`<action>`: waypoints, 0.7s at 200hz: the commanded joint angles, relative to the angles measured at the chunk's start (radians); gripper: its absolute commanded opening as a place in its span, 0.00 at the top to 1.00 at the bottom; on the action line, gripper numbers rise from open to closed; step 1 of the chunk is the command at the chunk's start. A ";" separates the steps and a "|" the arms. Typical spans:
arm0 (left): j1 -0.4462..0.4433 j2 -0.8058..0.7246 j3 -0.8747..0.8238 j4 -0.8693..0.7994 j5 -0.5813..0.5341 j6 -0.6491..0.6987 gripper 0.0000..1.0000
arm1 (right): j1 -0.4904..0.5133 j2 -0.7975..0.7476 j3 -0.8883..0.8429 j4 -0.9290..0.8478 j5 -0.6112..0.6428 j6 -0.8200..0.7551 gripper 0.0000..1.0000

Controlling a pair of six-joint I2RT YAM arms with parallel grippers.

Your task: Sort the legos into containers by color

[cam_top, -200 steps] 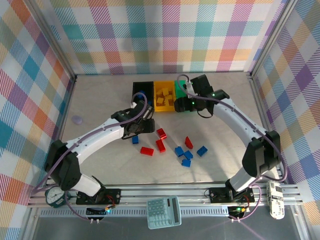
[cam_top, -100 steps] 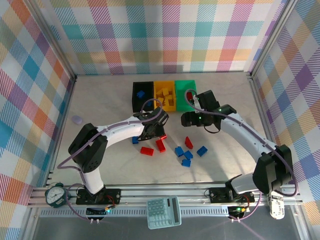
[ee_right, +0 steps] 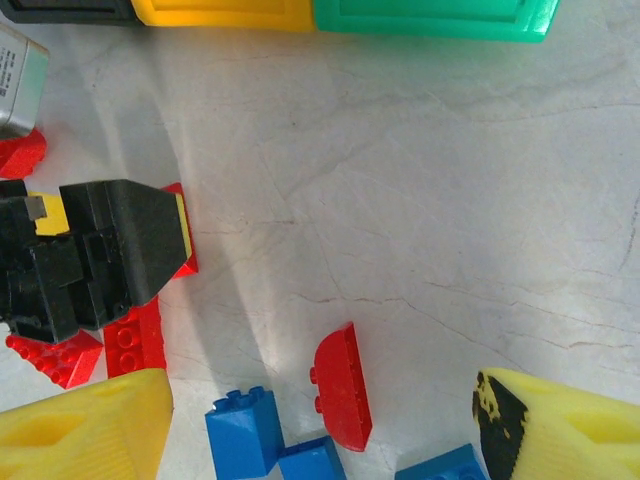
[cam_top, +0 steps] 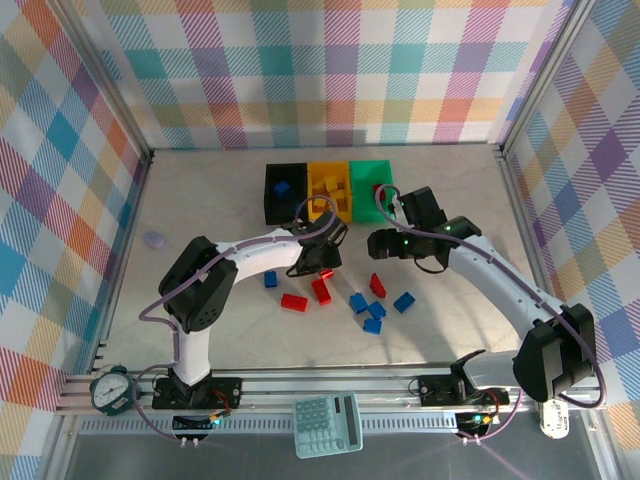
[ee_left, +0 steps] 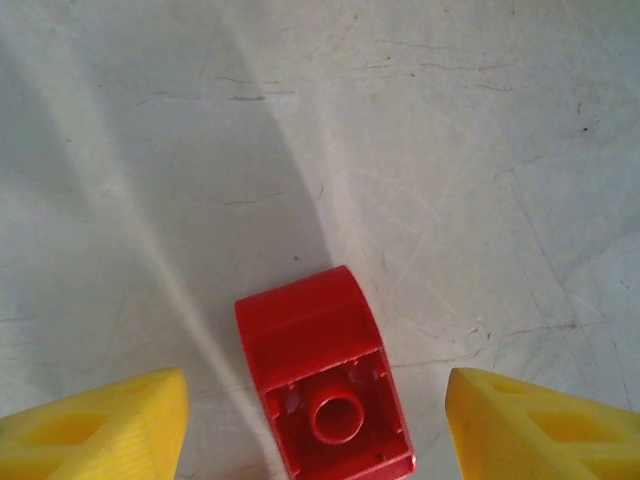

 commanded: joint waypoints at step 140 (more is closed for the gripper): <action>-0.007 0.085 0.124 -0.041 0.041 0.059 0.76 | -0.039 -0.112 -0.049 -0.033 0.059 0.007 0.21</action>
